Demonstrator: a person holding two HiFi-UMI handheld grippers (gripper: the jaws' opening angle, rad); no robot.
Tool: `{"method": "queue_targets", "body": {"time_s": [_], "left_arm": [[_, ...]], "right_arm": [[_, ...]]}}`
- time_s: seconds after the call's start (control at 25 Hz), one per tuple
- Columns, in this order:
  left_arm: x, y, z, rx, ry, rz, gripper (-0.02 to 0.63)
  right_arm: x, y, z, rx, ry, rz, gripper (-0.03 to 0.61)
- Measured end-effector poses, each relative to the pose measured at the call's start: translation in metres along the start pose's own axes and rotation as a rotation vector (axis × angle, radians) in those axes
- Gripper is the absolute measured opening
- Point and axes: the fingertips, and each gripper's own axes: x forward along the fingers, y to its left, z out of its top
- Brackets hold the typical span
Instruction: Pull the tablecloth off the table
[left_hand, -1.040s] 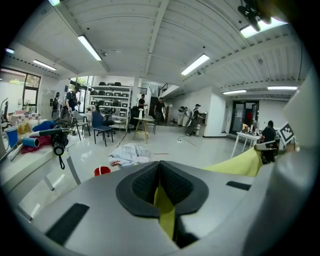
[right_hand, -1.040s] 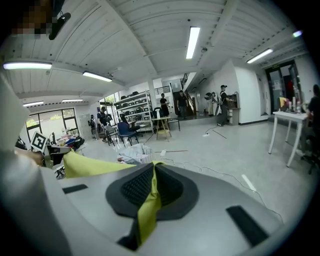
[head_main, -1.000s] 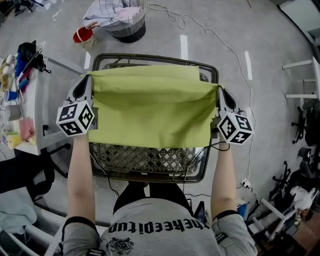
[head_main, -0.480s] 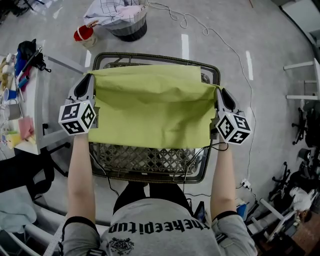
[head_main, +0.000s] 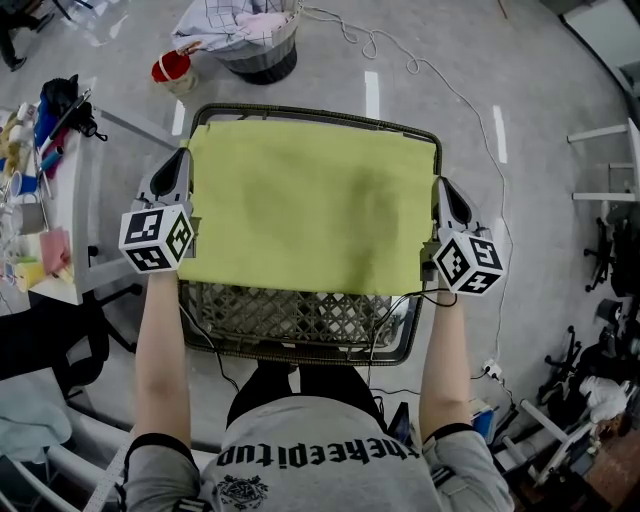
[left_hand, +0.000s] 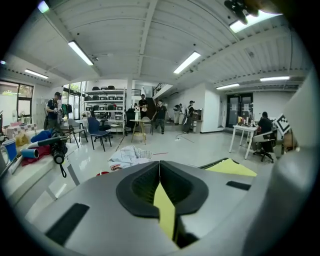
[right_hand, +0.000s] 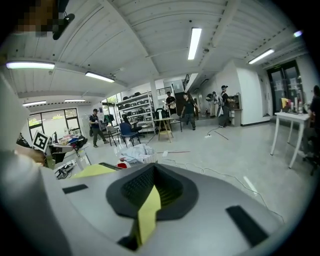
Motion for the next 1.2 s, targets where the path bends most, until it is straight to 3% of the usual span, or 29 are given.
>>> {"method": "queue_targets", "body": {"time_s": [0.4, 1.2], "left_arm": [[-0.031, -0.018, 0.002, -0.027, -0.021, -0.040, 0.014], [-0.120, -0.055, -0.029, -0.058, -0.027, -0.096, 0.014]], "right_arm": [[-0.025, 0.023, 0.000, -0.009, -0.022, 0.043, 0.011], [-0.134, 0.050, -0.018, 0.020, -0.086, 0.005, 0.011]]}}
